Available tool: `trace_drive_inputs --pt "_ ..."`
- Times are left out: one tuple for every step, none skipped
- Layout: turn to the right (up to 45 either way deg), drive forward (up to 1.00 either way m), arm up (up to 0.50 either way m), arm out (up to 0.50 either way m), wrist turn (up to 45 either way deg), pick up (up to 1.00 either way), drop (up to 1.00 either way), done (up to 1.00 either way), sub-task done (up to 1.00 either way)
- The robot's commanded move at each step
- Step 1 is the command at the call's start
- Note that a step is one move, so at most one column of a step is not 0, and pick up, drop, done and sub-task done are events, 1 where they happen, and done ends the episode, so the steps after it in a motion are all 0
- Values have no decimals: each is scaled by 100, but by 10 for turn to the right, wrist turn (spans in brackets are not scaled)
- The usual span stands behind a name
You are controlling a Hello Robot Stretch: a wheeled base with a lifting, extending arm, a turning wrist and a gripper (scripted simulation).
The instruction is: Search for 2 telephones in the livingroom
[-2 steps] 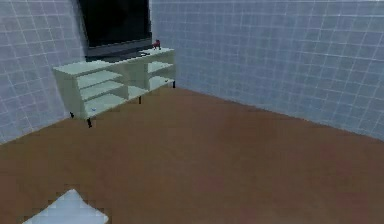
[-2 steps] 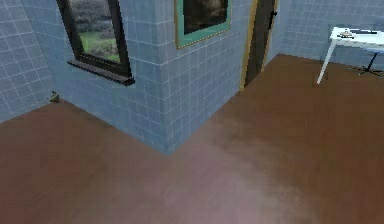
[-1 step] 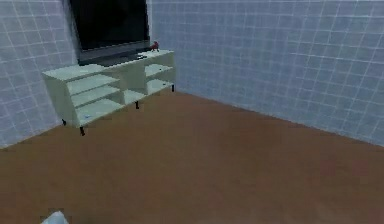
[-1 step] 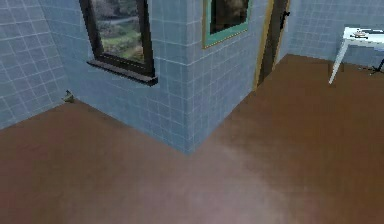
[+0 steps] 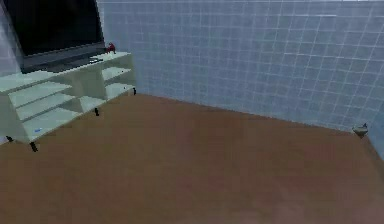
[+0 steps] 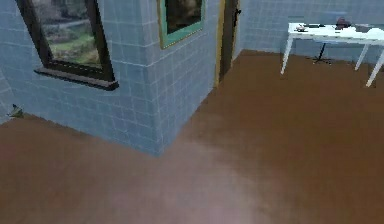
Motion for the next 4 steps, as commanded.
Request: trace_drive_inputs --pt "0 40 0 0 0 0 0 0 0" --pt "-450 0 0 0 0 0 0 0 0" --pt "-150 0 0 0 0 0 0 0 0" --pt "0 30 0 0 0 0 0 0 0"
